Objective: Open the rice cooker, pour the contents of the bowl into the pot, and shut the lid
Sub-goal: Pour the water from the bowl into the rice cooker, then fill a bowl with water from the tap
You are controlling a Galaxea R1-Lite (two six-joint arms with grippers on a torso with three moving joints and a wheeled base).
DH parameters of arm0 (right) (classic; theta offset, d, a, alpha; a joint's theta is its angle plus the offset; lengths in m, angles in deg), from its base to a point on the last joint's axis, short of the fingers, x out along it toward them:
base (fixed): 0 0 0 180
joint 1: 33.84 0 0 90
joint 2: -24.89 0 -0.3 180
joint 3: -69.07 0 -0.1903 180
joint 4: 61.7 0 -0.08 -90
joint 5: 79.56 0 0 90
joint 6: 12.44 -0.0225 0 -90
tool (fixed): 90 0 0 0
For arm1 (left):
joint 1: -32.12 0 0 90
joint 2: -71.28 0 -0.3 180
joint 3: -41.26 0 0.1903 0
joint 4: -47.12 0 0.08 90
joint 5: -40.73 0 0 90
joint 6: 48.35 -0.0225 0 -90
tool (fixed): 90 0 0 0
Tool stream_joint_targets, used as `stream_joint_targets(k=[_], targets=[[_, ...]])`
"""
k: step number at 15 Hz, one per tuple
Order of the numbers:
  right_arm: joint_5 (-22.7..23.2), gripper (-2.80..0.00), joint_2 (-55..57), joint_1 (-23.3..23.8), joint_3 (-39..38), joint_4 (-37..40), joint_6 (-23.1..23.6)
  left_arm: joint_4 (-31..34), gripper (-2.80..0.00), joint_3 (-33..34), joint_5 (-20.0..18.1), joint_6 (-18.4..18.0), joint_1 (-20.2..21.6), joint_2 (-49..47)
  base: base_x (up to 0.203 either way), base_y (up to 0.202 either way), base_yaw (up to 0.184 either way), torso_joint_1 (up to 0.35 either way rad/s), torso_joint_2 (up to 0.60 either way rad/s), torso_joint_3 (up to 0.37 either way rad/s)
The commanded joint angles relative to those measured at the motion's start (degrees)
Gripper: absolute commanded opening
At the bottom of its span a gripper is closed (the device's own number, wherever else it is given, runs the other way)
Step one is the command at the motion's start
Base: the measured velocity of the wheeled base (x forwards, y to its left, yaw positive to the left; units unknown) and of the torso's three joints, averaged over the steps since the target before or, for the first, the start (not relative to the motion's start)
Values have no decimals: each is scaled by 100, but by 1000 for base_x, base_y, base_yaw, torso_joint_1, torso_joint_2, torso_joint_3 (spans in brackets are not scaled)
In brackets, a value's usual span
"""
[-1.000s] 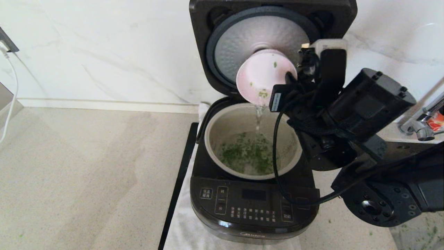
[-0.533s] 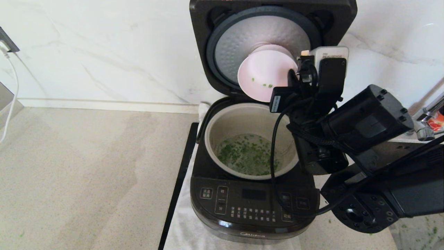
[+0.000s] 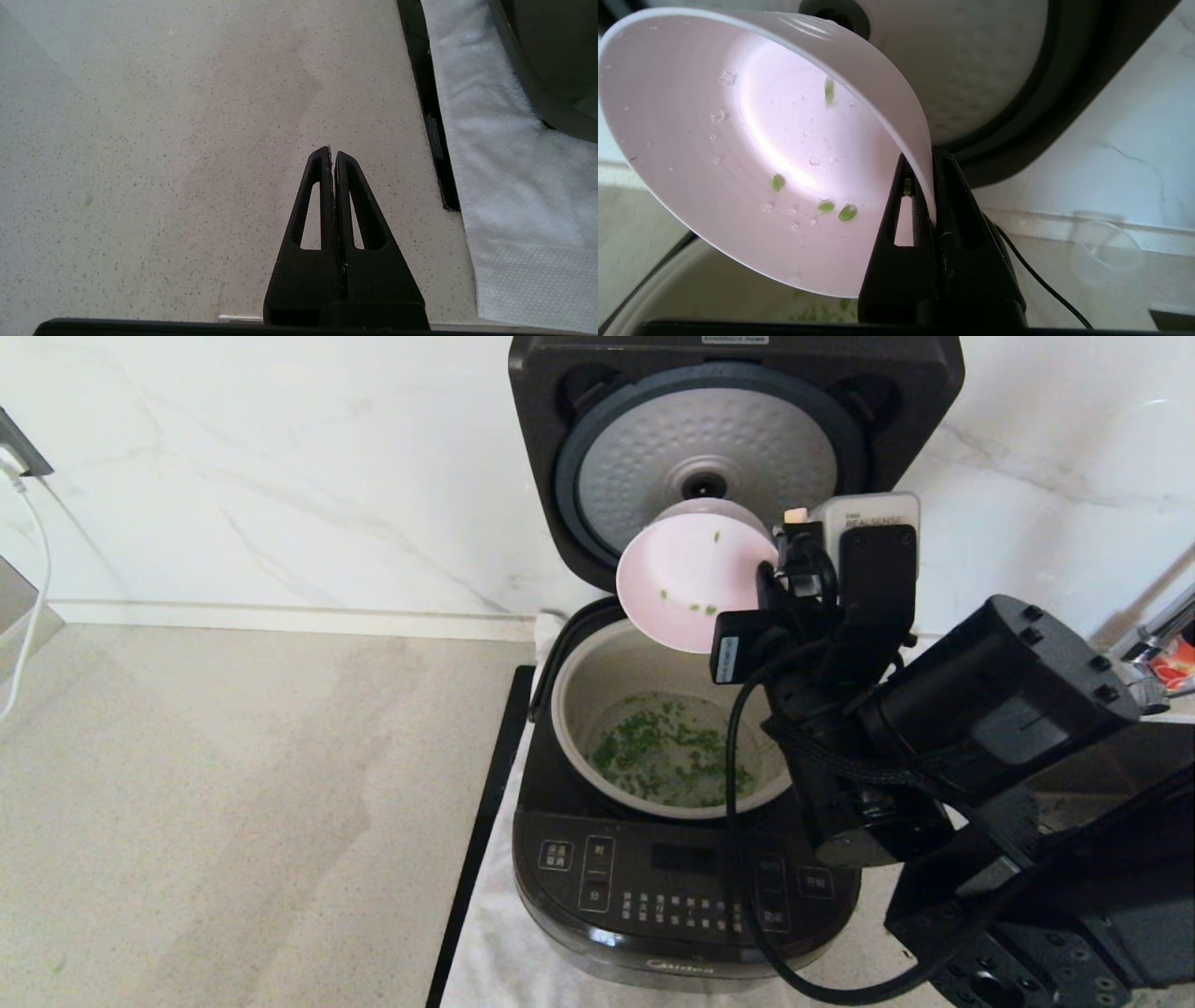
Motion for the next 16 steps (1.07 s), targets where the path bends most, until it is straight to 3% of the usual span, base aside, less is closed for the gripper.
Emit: stream_joint_targets(k=[1,4,8,10,12,16], targets=[[-98,-280,-532,-92,-280,322,-100,-2,-280,1,2,-4,4,6,0,0,0,0,0,0],[-195,-280,-1256,-157,-519,1632,-660,-2,-280,1,2,4,6,6,0,0,0,0,0,0],[59,-280,-2600,55,-478,4696,-2058,-2,-280,1,2,-5,6,6,0,0,0,0,0,0],[568,-280,-3197,494,-274,6219,-2858,-2,-280,1,-3,-5,-2,6,0,0,0,0,0,0],[1355,-280,-3632,1158,-24,7397,-3471,-2,-280,1,2,2,6,6,0,0,0,0,0,0],[3285,-280,-4051,3006,281,8720,-4017,-2,-280,1,2,-2,-2,6,0,0,0,0,0,0]])
